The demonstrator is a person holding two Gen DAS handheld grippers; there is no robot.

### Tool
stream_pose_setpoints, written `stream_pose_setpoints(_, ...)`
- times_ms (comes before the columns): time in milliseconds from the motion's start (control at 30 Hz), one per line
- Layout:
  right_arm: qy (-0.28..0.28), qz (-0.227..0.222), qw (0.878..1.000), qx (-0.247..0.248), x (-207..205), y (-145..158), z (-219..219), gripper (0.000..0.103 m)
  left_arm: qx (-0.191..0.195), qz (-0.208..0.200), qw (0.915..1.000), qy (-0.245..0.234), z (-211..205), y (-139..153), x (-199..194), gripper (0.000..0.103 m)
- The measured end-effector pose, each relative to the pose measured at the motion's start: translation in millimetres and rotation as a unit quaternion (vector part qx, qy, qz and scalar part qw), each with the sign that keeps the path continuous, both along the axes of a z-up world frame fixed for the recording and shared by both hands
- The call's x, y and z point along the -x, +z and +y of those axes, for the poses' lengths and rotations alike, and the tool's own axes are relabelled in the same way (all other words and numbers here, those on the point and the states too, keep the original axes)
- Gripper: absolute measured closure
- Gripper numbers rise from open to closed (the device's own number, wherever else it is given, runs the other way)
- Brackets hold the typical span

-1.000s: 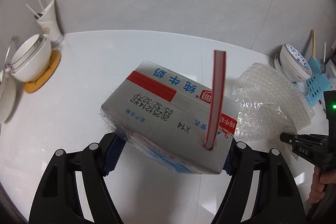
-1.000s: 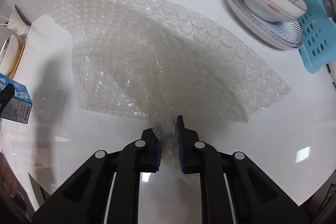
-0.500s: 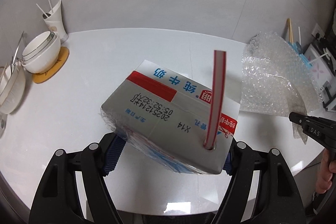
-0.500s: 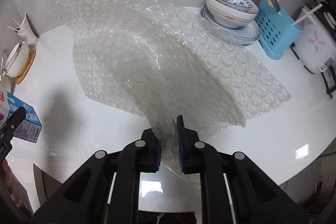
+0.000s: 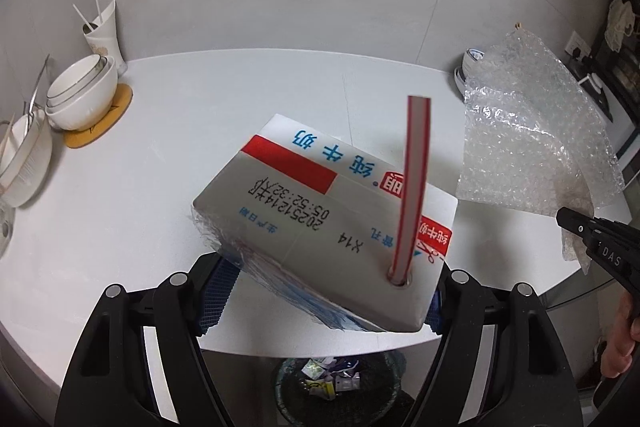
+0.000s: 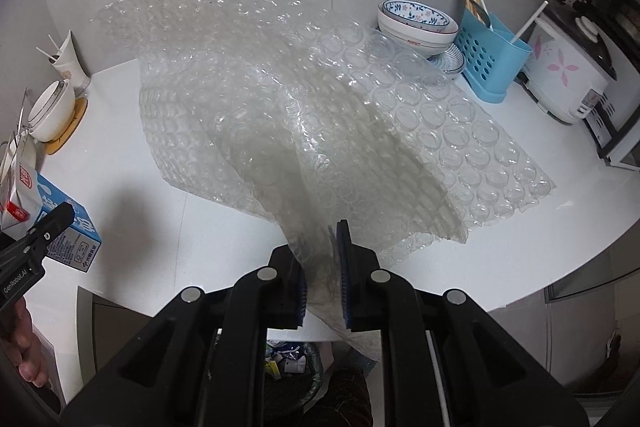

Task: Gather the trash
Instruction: 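Carry the milk carton and bubble wrap down over the trash bin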

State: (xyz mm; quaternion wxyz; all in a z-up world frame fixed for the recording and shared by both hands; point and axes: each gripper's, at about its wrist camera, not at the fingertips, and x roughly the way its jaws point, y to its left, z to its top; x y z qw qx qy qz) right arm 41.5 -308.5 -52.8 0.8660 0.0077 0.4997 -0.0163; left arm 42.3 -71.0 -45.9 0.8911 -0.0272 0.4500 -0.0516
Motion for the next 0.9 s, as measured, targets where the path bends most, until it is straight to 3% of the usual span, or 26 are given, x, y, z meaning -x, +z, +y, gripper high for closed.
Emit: stream_pose_setpoints(900, -0.006, -0.011, 1.000, -0.006, 120.8, 1.5, -3.5, 0.091, 0.019, 0.033, 0.9989, -0.028, -3.4, -29.6, 104.7, 0.030)
